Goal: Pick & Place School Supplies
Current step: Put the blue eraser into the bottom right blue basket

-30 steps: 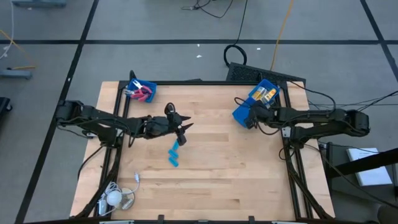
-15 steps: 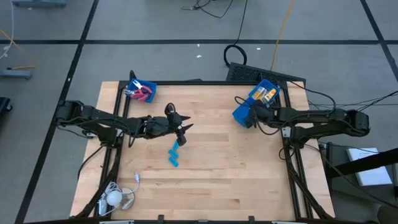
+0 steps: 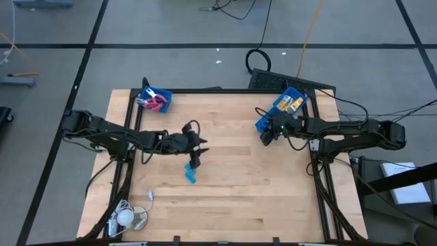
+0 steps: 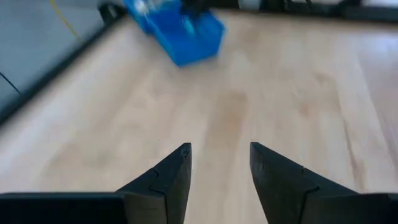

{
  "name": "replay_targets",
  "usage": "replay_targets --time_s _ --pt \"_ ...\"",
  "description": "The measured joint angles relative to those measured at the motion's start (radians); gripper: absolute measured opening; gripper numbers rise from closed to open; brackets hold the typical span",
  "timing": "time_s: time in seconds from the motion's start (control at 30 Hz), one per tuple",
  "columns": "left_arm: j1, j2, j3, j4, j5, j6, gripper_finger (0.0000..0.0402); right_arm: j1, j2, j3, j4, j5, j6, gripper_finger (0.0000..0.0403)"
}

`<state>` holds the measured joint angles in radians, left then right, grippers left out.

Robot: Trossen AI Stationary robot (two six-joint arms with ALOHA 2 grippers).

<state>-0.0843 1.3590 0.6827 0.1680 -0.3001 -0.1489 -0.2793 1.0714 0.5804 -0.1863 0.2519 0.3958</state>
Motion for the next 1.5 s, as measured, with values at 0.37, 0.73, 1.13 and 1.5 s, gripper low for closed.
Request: replay_targets --time_s 0.37,0.73,1.13,1.5 --pt "-0.071 0.016 0.000 -0.341 0.038 -0.509 0.0142 0.000 0.000 0.000 0.064 -0.021 -0.016 0.0161" --pt "-0.084 0.189 0.006 -0.383 0.113 -0.717 0.0107 0.000 0.000 0.000 0.083 -0.021 -0.016 0.0161" --pt "-0.079 0.234 0.020 -0.478 0.119 -0.763 0.0092 0.000 0.000 0.000 0.085 -0.021 -0.016 0.0161" --pt "-0.074 0.235 0.019 -0.501 0.125 -0.675 0.0107 0.007 0.000 0.000 0.085 -0.021 -0.012 0.0160"
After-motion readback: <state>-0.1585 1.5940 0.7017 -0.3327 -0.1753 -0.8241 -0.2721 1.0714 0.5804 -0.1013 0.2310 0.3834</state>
